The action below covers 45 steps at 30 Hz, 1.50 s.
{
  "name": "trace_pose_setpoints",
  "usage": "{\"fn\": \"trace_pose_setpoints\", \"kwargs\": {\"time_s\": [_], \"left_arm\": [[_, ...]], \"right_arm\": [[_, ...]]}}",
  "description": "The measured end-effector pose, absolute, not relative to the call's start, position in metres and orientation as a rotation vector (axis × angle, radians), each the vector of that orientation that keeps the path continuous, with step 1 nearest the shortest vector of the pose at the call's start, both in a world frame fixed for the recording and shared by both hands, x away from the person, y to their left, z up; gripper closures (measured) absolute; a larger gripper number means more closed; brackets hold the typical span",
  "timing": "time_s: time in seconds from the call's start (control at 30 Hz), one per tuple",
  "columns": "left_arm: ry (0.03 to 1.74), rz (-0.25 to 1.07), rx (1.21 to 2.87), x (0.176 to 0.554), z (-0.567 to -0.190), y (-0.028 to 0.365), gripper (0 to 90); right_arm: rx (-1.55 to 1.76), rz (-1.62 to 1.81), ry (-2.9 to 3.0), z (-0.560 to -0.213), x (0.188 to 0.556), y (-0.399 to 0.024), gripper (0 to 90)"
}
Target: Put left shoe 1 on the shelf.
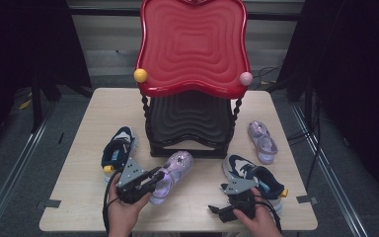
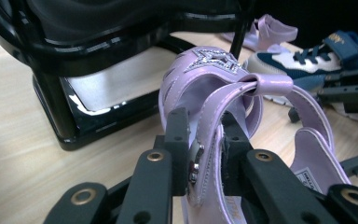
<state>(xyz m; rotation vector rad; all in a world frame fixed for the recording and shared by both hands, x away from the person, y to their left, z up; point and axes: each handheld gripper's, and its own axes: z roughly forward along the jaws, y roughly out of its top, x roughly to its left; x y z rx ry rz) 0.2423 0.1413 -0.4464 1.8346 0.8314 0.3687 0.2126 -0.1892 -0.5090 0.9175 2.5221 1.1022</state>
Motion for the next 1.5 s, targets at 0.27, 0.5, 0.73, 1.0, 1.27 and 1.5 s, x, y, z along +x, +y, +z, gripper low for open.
{"fn": "trace_pose_setpoints", "kwargs": {"time_s": [0.27,0.5,0.73,1.0,1.27,1.5], "left_arm": [[0.849,0.387,1.785,0.244,-0.432,0.147,77.7],[0.861,0.411,1.757,0.246,-0.423,0.147,77.7],[0.858,0.419,1.729,0.248,-0.411,0.144,77.7],[0.876,0.448,1.707,0.256,-0.400,0.139,77.7],[0.900,0.480,1.676,0.266,-0.392,0.132,77.6],[0.925,0.507,1.649,0.275,-0.387,0.125,77.6]], "right_arm": [[0.917,1.102,2.522,-0.509,0.213,-0.189,14.8],[0.918,1.103,2.522,-0.509,0.213,-0.189,14.8],[0.919,1.103,2.522,-0.509,0.213,-0.189,14.8],[0.918,1.103,2.521,-0.509,0.213,-0.189,14.8],[0.916,1.102,2.521,-0.509,0.213,-0.189,14.8],[0.919,1.103,2.522,-0.509,0.213,-0.189,14.8]]}}
